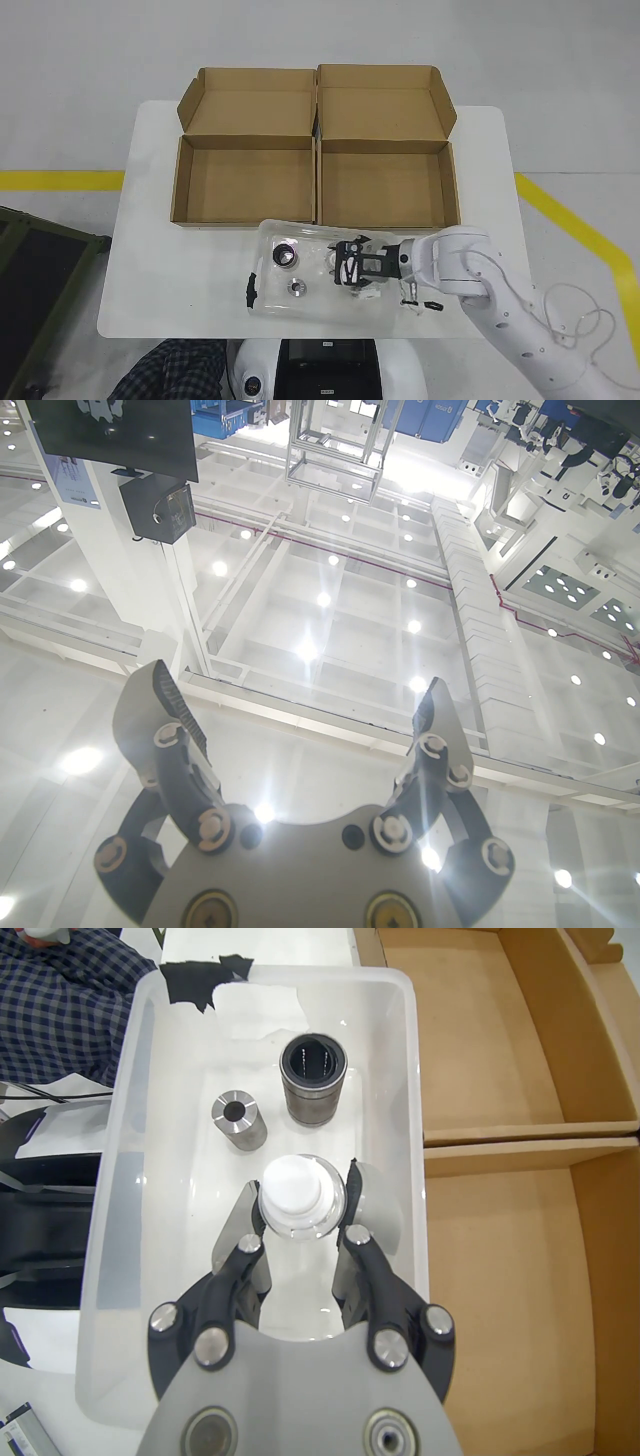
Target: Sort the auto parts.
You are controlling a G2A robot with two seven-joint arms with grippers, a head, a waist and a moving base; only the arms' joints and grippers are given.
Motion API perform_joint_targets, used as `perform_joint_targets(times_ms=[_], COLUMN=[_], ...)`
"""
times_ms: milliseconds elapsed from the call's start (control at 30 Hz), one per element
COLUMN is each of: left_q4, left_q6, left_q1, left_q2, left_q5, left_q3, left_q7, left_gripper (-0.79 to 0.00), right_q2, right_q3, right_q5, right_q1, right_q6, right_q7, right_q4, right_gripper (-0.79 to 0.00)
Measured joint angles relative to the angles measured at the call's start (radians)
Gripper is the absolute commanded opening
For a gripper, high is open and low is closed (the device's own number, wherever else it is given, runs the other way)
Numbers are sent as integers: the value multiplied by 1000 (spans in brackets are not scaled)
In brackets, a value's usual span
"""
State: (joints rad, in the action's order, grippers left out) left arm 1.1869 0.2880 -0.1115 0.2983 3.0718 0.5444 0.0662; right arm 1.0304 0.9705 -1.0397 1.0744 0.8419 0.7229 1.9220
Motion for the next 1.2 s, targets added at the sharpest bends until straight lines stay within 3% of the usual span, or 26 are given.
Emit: perform_joint_targets(times_ms=[133, 567, 1200], left_q4=[0, 0, 0], left_q6=[0, 0, 0], left_q1=[0, 0, 0], left_q2=[0, 0, 0], left_q5=[0, 0, 0], left_q3=[0, 0, 0], left_q7=[0, 0, 0], left_gripper=[0, 0, 0], right_q2=[1, 27, 49], right_q3=[0, -23, 57], right_q5=[20, 18, -47], right_q1=[-15, -97, -64], right_q6=[-6, -21, -83], right_q7=[-14, -282, -814], right_q4=[33, 8, -17], right_gripper=[-785, -785, -785])
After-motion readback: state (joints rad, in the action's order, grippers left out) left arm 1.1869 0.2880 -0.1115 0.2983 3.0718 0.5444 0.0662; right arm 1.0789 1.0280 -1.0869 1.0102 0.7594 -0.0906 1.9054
